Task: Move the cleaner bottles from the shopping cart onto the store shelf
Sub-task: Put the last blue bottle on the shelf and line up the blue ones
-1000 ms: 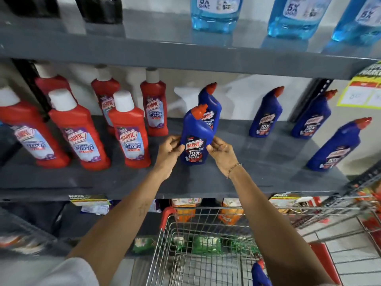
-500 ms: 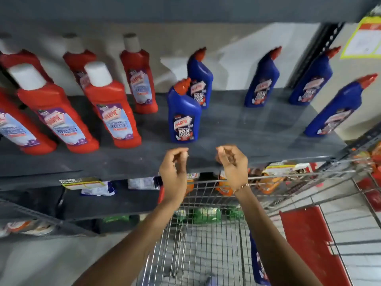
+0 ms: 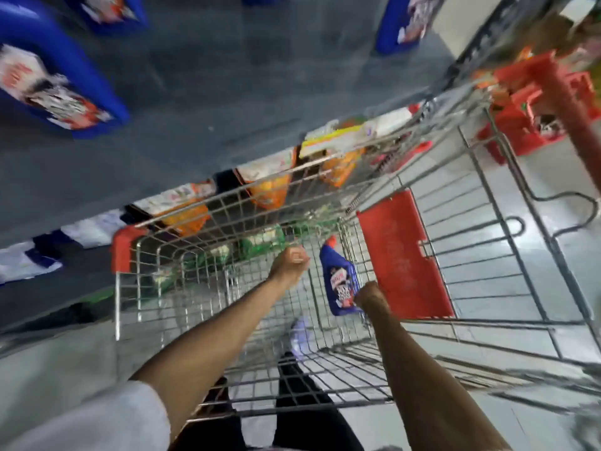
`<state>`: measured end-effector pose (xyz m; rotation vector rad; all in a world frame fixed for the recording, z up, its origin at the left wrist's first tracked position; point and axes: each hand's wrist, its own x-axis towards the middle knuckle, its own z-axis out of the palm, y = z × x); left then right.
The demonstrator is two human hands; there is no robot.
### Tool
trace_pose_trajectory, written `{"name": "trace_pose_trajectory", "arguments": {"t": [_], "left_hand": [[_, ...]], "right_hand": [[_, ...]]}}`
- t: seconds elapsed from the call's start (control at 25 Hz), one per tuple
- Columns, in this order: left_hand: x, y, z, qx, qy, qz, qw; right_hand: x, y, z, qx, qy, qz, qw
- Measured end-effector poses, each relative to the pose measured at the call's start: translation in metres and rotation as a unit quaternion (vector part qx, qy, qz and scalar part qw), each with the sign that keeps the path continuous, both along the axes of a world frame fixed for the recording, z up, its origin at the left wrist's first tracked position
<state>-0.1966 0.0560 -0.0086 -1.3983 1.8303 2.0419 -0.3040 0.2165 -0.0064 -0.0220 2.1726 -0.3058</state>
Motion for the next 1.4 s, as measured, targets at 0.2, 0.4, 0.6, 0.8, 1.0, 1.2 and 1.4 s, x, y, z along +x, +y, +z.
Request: {"name": "trace_pose_trajectory", "arguments": {"t": [0.2,0.4,0.6,0.8,1.0,1.2,1.4], "left_hand": [[-0.06,0.013,-0.071,0.008,-0.126,-0.047,0.991],[-0.099,0.022,-0.124,-0.027,-0.192,-0.087,0.977],[-0.1,0.023,-0.174,0.009,-0.206,-0.046,0.977],[-0.094,0.027,-0.102,0.024,-0.173,0.011,0.985],[-0.065,0.017,-0.033,-0.004,-0.067,0.018,0.998],[-0.031,-0.015,0.068,-0.07,0.039,0.038,0.996],[0.0,-0.048,0.187,-0.203,0.133,0.053,0.969]], "right_hand": [[0.005,0.015,-0.053,0.061,0.009,0.108,0.992],[-0.003,0.019,-0.098,0.107,0.026,0.109,0.988],[-0.006,0.025,-0.119,0.122,0.045,0.111,0.985],[-0.009,0.028,-0.118,0.111,0.071,0.141,0.981],[-0.011,0.02,-0.099,-0.083,-0.039,0.068,0.993],[-0.02,-0.024,-0.024,-0.254,-0.077,0.096,0.959],[-0.027,-0.084,0.06,-0.385,-0.028,0.182,0.904]]}}
